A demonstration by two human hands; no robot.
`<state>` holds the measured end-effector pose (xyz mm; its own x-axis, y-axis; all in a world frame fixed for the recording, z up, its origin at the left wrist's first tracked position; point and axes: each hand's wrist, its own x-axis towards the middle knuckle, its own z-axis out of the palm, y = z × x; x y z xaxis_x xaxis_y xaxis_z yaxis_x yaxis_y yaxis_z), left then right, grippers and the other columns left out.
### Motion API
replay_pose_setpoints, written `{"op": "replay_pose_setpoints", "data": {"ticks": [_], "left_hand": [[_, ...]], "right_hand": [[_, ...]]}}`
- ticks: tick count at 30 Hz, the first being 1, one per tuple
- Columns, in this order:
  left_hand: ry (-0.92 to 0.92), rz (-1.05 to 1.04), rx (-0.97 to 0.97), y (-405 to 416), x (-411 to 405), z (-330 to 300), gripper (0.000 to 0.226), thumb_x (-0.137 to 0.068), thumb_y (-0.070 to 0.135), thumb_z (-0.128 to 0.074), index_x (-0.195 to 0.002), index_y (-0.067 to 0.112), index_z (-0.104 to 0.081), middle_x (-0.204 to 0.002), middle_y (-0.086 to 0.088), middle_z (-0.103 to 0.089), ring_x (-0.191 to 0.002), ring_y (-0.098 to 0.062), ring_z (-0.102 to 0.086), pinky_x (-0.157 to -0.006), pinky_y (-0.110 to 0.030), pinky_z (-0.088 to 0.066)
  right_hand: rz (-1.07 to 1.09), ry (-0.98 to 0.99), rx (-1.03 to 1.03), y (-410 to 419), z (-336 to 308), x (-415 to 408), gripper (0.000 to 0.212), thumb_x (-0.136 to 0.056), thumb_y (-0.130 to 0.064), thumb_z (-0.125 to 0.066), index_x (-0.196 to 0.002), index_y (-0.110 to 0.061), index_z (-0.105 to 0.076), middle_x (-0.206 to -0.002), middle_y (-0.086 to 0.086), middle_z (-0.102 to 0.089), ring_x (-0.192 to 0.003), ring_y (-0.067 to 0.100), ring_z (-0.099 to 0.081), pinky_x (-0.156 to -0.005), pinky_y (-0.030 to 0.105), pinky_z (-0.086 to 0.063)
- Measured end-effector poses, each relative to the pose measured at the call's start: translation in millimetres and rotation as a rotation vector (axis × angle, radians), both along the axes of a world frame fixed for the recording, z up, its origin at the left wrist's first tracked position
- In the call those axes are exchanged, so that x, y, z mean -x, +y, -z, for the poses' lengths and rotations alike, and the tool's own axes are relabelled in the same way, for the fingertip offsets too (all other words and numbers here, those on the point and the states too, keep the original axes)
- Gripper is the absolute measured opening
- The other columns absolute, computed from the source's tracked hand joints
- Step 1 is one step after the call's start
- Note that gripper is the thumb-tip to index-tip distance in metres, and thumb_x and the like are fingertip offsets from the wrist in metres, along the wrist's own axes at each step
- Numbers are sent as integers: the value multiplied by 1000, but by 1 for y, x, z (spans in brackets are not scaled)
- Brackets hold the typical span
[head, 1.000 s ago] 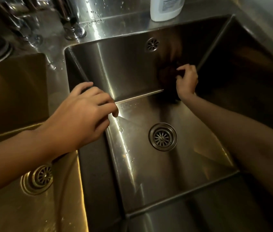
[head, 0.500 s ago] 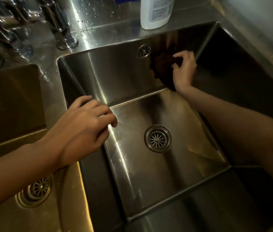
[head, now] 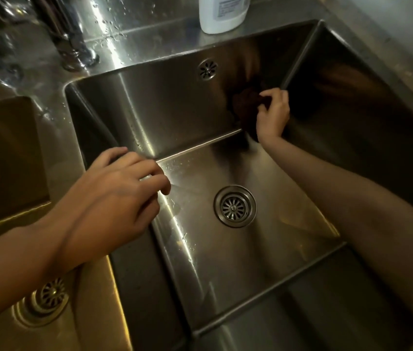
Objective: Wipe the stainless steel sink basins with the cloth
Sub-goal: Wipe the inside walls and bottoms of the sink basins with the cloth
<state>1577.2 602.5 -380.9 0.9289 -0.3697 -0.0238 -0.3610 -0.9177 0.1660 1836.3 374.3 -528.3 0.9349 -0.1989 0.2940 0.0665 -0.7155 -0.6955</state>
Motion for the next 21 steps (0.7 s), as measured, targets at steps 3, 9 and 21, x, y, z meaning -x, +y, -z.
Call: {"op": "replay_pose_setpoints", "data": {"ticks": [3,9,21], "left_hand": [[4,4,13,-1,-1,-1,36,-82,36,-35,-93,28,-68,-97,6,-66,-96,-19,-63,-98,-47,-39],[-21,23,-2,-5,1,-2,21,-70,23,-63,-90,25,-71,-95,1,-69,-93,-23,-67,-93,-53,-43],[-53,13,73,3,0,7,30,-82,34,-39,-90,29,-67,-94,7,-64,-93,-17,-60,-94,-45,-41]], "right_hand": [[-15,-170,-95,-1,-48,0,25,-80,5,-58,-101,-8,-64,-116,9,-56,-106,18,-57,-91,8,-35],[-36,-393,-141,-4,-101,-6,23,-81,3,-57,-100,-6,-63,-114,9,-56,-110,15,-56,-93,0,-35],[-35,165,260,-20,41,-22,27,-87,1,-51,-110,-13,-55,-127,9,-48,-119,28,-46,-103,36,-38]]}}
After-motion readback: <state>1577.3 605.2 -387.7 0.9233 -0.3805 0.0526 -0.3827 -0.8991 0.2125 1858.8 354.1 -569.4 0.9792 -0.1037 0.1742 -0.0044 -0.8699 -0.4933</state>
